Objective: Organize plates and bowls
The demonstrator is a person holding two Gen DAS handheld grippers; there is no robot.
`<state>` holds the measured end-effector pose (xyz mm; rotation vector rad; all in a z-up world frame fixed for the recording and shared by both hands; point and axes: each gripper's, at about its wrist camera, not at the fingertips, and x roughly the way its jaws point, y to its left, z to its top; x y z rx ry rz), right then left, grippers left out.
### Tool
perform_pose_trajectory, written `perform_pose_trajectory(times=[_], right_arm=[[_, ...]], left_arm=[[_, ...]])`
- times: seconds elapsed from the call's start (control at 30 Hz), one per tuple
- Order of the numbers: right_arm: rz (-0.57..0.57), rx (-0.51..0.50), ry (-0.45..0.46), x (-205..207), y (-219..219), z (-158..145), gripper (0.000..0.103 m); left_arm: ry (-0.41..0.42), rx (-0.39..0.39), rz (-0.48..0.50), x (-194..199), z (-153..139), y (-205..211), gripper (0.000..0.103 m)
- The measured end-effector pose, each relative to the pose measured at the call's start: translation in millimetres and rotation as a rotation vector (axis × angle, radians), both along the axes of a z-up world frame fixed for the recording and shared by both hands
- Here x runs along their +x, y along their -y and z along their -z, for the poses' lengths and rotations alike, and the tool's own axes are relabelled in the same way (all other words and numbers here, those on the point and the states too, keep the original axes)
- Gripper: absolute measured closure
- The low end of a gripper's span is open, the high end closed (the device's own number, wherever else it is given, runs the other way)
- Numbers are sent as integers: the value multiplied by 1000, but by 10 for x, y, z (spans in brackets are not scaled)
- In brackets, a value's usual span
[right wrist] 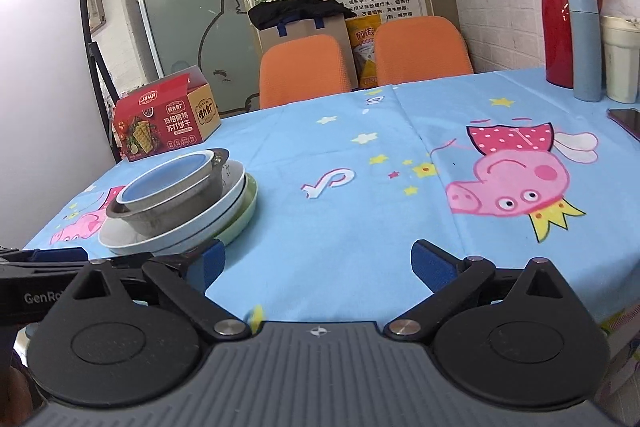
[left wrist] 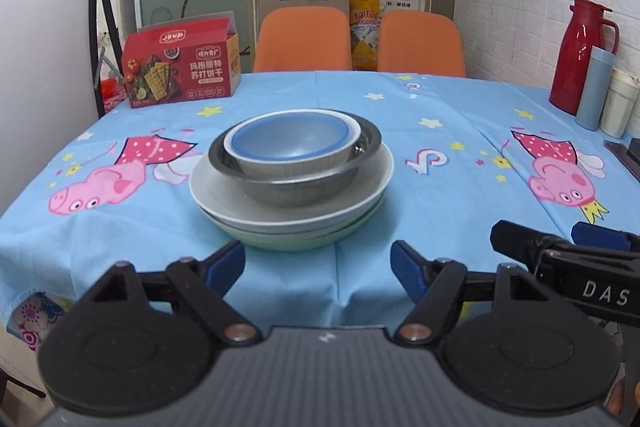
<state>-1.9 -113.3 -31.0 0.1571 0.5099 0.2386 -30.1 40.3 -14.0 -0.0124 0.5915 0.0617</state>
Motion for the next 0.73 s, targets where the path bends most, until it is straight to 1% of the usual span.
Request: perform_pose_trajectory(times=[0.1,0.17,0.23,0.3,0.53,0.63,0.73], right_arm=[[16,-2,-6,-140,37,14,0],[42,2,-27,-201,65,10,0],[70,17,-37,-278,96,12,0],[68,31,-23,-357,132,5,0],[57,30,23,-522,101,-65,0],[56,24,34,-553,79,-71,0],[55,11,35,-575,49,-64,0]], left_arm=[[24,21,2,-178,2,72,30],[40,34,6,-277,-11,105,30],[56,33,19,-376,-27,125,30],[73,31,29,-451,-38,131,30],[128,21,23,-658,-81,88,30],[139,10,13,-716,-84,79,30],[142,24,-3,-749,-67,89,30]])
